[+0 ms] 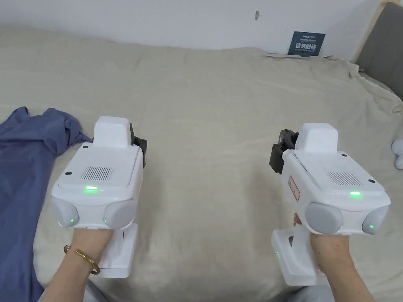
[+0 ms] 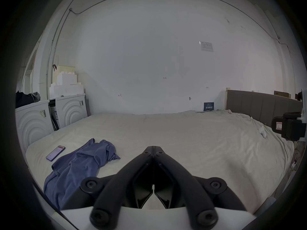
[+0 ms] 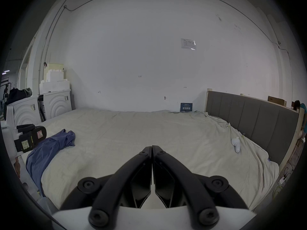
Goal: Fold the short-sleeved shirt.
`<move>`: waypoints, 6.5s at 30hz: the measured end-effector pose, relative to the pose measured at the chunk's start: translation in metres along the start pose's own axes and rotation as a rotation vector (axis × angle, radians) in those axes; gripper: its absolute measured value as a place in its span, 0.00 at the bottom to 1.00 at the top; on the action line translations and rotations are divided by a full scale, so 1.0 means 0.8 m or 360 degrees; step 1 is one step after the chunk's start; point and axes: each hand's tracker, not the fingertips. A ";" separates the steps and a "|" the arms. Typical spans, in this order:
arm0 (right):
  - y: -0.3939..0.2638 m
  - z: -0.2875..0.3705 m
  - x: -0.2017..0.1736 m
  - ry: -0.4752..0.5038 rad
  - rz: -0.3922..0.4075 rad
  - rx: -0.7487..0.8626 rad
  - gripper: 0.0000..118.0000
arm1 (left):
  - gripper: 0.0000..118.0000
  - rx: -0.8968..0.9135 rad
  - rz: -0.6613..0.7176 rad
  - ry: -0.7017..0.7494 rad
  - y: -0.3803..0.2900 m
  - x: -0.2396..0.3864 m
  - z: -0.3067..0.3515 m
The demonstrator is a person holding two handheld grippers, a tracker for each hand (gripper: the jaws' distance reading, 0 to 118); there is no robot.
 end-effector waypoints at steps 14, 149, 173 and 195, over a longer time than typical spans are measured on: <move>0.003 -0.044 -0.067 -0.0091 0.2875 0.0430 0.00 | 0.00 0.0704 -0.2854 0.0018 -0.010 0.048 -0.030; 0.039 -0.023 -0.274 0.0764 0.0230 0.0106 0.00 | 0.00 0.0043 0.0057 0.0681 -0.005 -0.208 0.102; 0.040 -0.046 -0.307 0.0853 0.0279 0.0063 0.00 | 1.00 -0.0189 0.0196 0.0490 0.015 -0.275 0.031; 0.001 -0.157 -0.338 0.0827 0.0202 -0.0133 0.00 | 1.00 -0.1177 0.0192 0.0273 -0.022 -0.409 -0.330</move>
